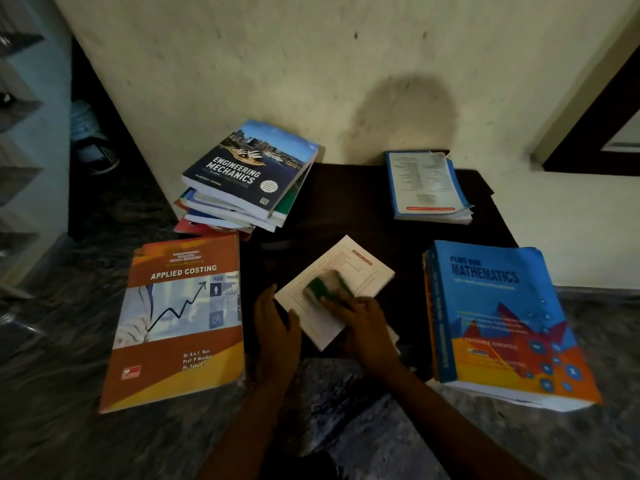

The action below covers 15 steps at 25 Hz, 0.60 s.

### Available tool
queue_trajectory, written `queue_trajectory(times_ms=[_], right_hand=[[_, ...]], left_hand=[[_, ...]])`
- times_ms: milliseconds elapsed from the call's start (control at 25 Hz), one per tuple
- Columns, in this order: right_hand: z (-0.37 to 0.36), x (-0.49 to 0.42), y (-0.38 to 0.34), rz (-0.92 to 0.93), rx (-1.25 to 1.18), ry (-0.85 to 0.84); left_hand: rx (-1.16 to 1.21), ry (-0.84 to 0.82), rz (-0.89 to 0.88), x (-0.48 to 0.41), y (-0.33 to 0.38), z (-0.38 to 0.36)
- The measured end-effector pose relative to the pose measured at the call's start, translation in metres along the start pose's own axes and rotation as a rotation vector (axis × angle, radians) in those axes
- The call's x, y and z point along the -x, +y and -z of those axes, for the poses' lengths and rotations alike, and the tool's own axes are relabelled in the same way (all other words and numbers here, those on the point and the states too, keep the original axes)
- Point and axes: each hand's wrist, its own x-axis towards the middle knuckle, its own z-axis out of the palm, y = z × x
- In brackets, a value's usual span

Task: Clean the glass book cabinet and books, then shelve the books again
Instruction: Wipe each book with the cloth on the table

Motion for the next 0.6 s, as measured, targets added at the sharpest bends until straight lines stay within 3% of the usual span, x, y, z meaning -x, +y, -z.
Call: queue_trajectory(times_ms=[120, 200, 320, 440, 600], right_hand=[[0.018, -0.021, 0.027, -0.312, 0.102, -0.092], [0.022, -0.028, 0.034, -0.415, 0.165, -0.155], [0.011, -0.019, 0.029, -0.404, 0.168, -0.161], [-0.011, 0.007, 0.007, -0.288, 0.123, -0.055], [-0.032, 0.042, -0.023, -0.193, 0.022, -0.014]], left_hand=[[-0.385, -0.303, 0.163, -0.035, 0.015, -0.004], [-0.508, -0.437, 0.21, -0.046, 0.017, -0.003], [-0.476, -0.465, 0.237, -0.056, 0.015, -0.006], [-0.447, -0.488, 0.269, -0.066, 0.009, -0.005], [-0.111, -0.505, 0.335, -0.076, 0.007, -0.001]])
